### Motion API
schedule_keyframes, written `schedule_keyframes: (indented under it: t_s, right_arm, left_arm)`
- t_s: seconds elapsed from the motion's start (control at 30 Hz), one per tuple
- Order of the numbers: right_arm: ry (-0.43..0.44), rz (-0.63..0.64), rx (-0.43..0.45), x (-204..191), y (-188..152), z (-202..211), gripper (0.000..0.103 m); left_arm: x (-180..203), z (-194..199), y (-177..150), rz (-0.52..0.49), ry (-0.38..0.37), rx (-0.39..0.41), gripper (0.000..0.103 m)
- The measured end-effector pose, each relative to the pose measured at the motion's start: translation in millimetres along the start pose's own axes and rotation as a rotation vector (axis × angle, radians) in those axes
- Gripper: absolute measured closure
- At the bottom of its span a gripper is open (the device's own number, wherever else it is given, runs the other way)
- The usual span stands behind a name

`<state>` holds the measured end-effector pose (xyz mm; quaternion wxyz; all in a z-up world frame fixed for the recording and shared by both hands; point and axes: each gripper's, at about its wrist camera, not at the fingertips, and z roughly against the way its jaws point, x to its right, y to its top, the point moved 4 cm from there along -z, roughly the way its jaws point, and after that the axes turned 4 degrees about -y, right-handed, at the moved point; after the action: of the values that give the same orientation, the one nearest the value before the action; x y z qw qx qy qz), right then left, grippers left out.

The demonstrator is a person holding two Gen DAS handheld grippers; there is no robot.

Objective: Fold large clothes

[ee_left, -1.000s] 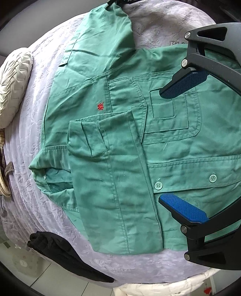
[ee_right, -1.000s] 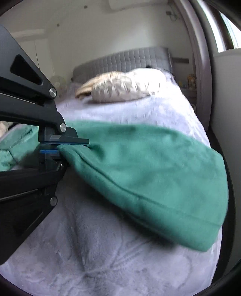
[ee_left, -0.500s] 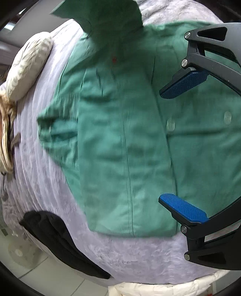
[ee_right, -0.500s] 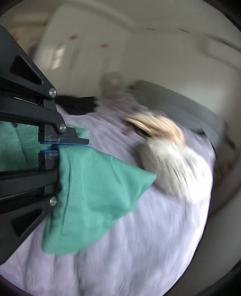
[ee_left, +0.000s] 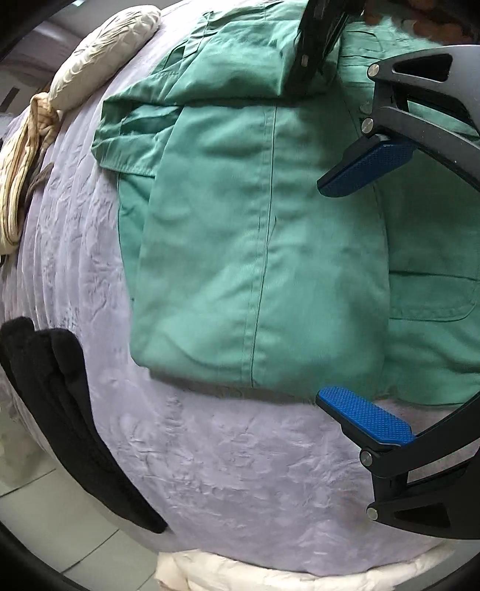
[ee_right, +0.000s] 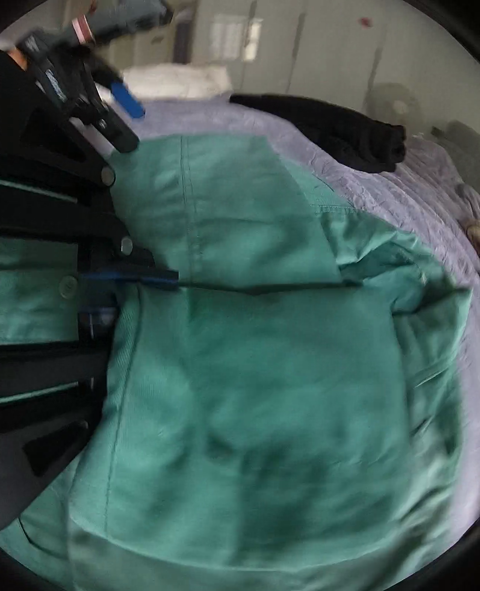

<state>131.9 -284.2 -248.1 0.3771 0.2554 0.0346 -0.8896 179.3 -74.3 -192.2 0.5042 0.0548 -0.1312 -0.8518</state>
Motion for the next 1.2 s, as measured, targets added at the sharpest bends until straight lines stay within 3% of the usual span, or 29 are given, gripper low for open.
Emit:
schedule_keyframes:
  t_s: [0.03,0.07,0.1,0.17,0.23,0.27,0.33,0.43,0.57,0.67,0.73,0.77,0.8,0.87,0.97,1.1,1.2]
  right_arm:
    - [0.02,-0.013,0.006,4,-5,8,0.059]
    - [0.027,-0.025,0.02,8,-9,17,0.037]
    - [0.027,-0.051,0.05,13,-13,30,0.035]
    - [0.038,-0.132,0.113,28,-14,48,0.036]
    - [0.027,-0.226,0.17,46,-8,63,0.065]
    - [0.019,-0.244,0.187,48,-3,66,0.094]
    - [0.003,-0.193,0.209,33,8,71,0.095]
    - [-0.051,0.051,0.211,-17,16,68,0.096]
    - [-0.122,0.361,0.097,-76,0,36,0.095]
    - [-0.195,0.474,-0.013,-87,-21,5,0.09]
    - [-0.208,0.492,-0.072,-82,-36,-7,0.07]
    - [-0.18,0.477,-0.105,-76,-45,-7,0.042]
    - [-0.159,0.465,-0.113,-70,-51,-4,0.027]
    - [-0.115,0.439,-0.108,-55,-62,10,0.027]
    - [-0.072,0.266,-0.096,-9,-67,41,0.027]
    - [0.008,-0.028,-0.029,65,-60,83,0.027]
    - [0.058,-0.189,0.036,109,-62,110,0.027]
  left_arm:
    - [-2,-1,-1,-0.001,-0.002,0.003,0.0]
    - [-3,-1,-2,-0.003,-0.005,0.007,0.0]
    - [-4,-2,-3,-0.007,-0.006,0.011,0.0]
    - [-5,-3,-5,-0.005,-0.011,0.018,0.0]
    - [-6,0,-7,0.005,-0.02,0.024,0.0]
    - [-6,1,-7,0.009,-0.021,0.027,0.0]
    - [-11,5,-8,0.021,-0.025,0.038,0.0]
    - [-22,8,-8,0.051,-0.037,0.053,0.0]
    - [-38,3,-10,0.115,-0.049,0.031,0.0]
    - [-41,-1,-14,0.15,-0.063,0.019,0.0]
    - [-37,-4,-15,0.157,-0.092,0.01,0.0]
    - [-32,-6,-15,0.153,-0.111,0.005,0.0]
    - [-25,-7,-15,0.14,-0.135,0.0,0.0]
    - [-11,-10,-14,0.103,-0.16,-0.003,0.0]
    - [23,-9,-10,-0.007,-0.165,0.021,0.0]
    - [92,4,-11,-0.317,-0.122,0.133,0.0]
    - [136,-1,-21,-0.509,-0.091,0.175,0.0]
